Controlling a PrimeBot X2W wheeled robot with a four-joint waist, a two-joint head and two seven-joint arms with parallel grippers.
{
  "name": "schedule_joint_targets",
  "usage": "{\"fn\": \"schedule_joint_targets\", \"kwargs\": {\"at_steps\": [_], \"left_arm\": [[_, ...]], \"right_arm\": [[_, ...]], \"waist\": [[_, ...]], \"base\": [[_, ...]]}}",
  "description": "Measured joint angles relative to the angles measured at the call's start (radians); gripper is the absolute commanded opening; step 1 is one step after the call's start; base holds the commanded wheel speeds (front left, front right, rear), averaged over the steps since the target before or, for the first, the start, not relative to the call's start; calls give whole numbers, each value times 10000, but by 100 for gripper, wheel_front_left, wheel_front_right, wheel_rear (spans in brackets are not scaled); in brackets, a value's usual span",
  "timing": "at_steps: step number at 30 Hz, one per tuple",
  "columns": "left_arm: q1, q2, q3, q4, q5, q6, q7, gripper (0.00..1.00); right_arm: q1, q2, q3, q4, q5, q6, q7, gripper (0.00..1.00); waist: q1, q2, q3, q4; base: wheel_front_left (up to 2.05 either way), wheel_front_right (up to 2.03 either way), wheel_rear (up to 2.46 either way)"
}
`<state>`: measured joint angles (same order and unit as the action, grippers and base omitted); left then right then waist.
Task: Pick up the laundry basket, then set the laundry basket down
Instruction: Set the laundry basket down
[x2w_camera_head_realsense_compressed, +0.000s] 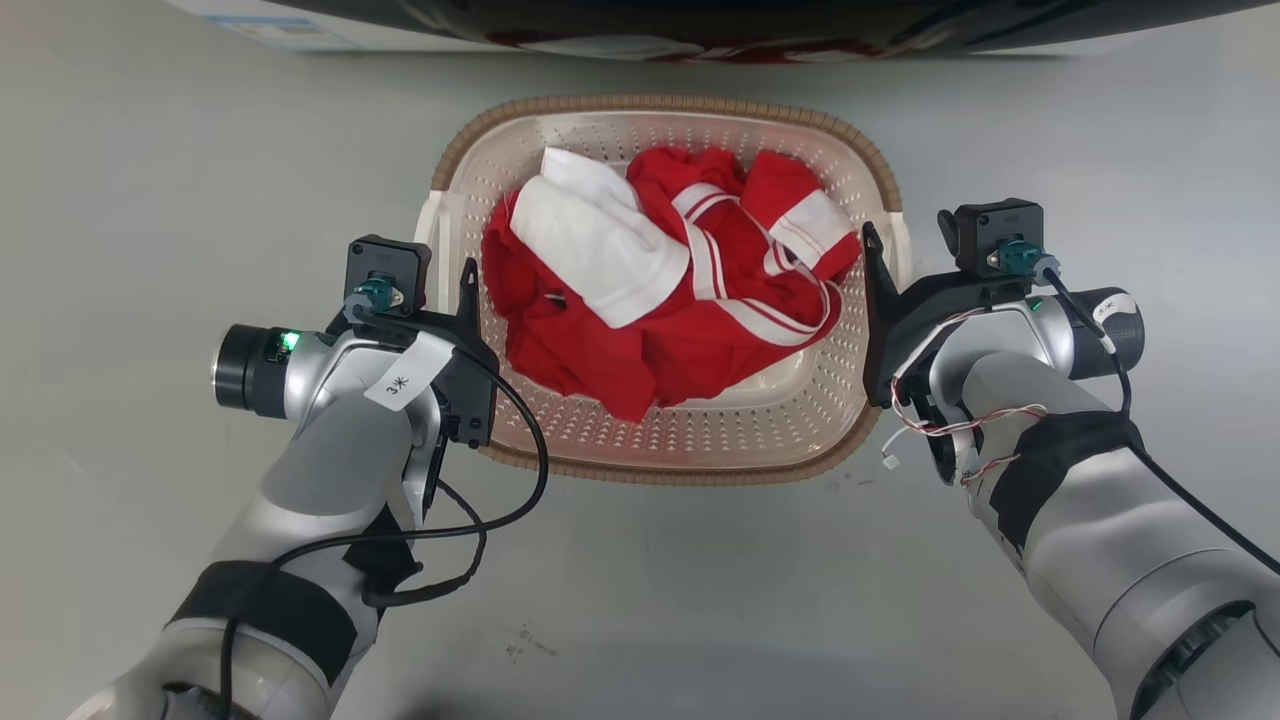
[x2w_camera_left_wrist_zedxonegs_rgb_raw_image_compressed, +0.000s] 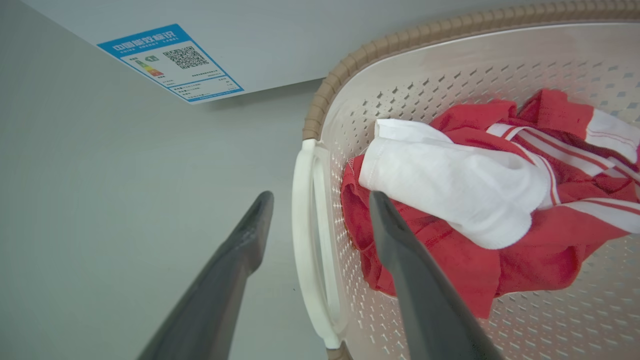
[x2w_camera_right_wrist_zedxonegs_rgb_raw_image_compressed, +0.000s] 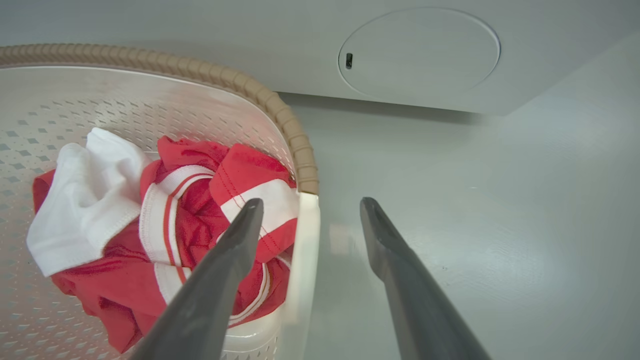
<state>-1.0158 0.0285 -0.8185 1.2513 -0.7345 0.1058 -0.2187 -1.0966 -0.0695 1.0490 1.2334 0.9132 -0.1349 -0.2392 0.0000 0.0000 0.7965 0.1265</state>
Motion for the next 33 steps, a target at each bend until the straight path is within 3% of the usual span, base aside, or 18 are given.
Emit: {"fn": "schedule_joint_targets", "kwargs": {"at_steps": [19,33], "left_arm": [[1032,61,345,-109,-111,-92,-309,100],[3056,704,1093,-1749,-71,10,-309,100]], "right_arm": [[965,42,-205,-675,136,0,-100,100],[2510,15,-1208,-1590,94,0,-100,100]], "waist": [[-1,0,-2448,-295],[-1,-1,-4509,-496]], "base": [[0,0,0],[0,0,0]]}}
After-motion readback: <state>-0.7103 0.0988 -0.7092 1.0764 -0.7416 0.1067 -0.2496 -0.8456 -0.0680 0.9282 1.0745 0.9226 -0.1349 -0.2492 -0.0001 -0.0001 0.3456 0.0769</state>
